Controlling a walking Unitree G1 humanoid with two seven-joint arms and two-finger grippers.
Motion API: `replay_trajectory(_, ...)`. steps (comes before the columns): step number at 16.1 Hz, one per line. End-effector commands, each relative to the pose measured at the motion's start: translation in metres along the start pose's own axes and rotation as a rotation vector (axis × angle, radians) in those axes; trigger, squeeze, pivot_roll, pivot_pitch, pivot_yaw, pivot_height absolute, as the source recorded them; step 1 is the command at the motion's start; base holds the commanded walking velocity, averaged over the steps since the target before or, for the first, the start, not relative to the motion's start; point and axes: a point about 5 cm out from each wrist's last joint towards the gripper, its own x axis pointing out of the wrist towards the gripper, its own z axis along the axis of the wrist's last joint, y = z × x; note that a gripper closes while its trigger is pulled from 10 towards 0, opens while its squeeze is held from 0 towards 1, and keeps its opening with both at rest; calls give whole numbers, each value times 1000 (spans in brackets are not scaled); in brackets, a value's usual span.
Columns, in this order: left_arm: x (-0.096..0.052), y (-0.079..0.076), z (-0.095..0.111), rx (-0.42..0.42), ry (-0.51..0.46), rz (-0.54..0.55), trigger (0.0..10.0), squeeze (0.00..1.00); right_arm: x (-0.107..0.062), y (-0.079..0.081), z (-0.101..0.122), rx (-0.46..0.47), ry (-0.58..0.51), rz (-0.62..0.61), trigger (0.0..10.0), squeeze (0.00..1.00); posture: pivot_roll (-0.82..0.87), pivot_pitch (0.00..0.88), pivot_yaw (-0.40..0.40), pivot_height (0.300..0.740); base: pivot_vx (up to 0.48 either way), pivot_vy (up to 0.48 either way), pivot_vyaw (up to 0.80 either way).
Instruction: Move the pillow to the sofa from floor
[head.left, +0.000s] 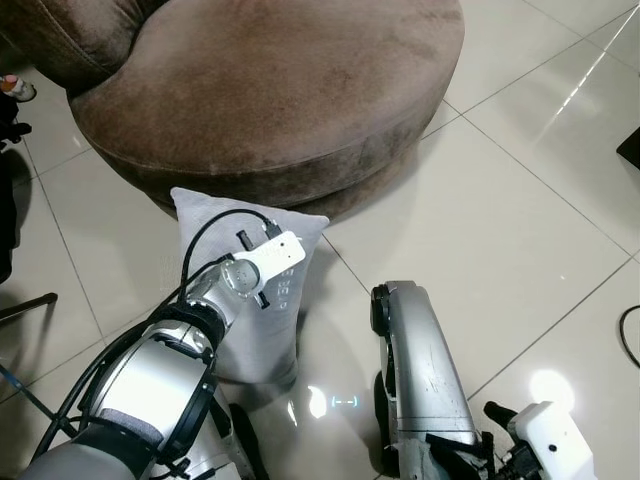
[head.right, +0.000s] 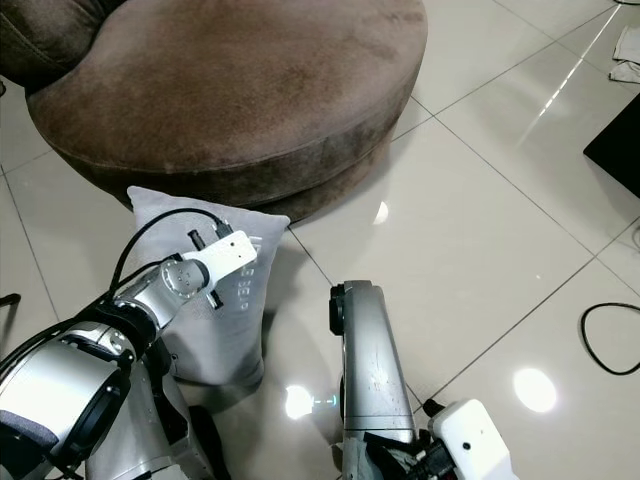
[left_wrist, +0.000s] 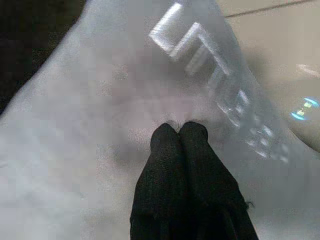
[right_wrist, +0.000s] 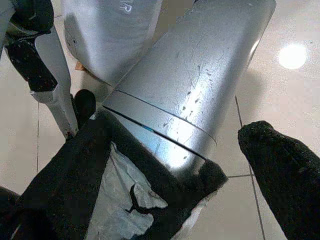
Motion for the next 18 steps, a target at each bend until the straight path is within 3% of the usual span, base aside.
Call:
replay_trajectory(1, 0, -2, -4, -51, 3, 34, 10000, 0, 2, 0, -9, 14, 33, -11, 10000, 0, -500, 270, 58, 438, 0, 0, 0)
replay_trajectory(4, 0, -2, 4, -249, -74, 65, 10000, 0, 14, -1, -10, 14, 3, -7, 10000, 0, -474, 224, 83, 438, 0, 0, 0)
replay_trajectory(5, 0, -2, 8, -384, -124, 86, 10000, 0, 24, -2, -10, 5, -16, -3, 10000, 0, -461, 194, 96, 438, 0, 0, 0)
replay_trajectory(6, 0, 1, 9, -452, -147, 117, 10000, 0, 33, -3, -10, 5, -32, 0, 10000, 0, -453, 178, 102, 438, 0, 0, 0)
replay_trajectory(8, -4, 16, 14, -670, -242, 172, 10000, 0, 54, -8, -3, -6, -75, 6, 10000, 0, -408, 109, 122, 438, 0, 0, 0)
replay_trajectory(11, -8, 35, 21, -777, -326, 218, 10000, 0, 75, -14, 4, -25, -110, 21, 10000, 0, -376, 63, 129, 438, 0, 0, 0)
replay_trajectory(13, -11, 44, 24, -735, -358, 242, 10000, 0, 89, -18, 8, -37, -133, 30, 10000, 0, -343, 31, 131, 438, 0, 0, 0)
replay_trajectory(16, -8, 28, 14, -609, -281, 180, 10000, 0, 96, -13, 12, -53, -147, 53, 10000, 0, -343, 42, 124, 438, 0, 0, 0)
replay_trajectory(18, -6, 24, 3, -630, -209, 154, 10000, 0, 94, -16, 15, -63, -161, 42, 10000, 0, -359, 39, 138, 438, 0, 0, 0)
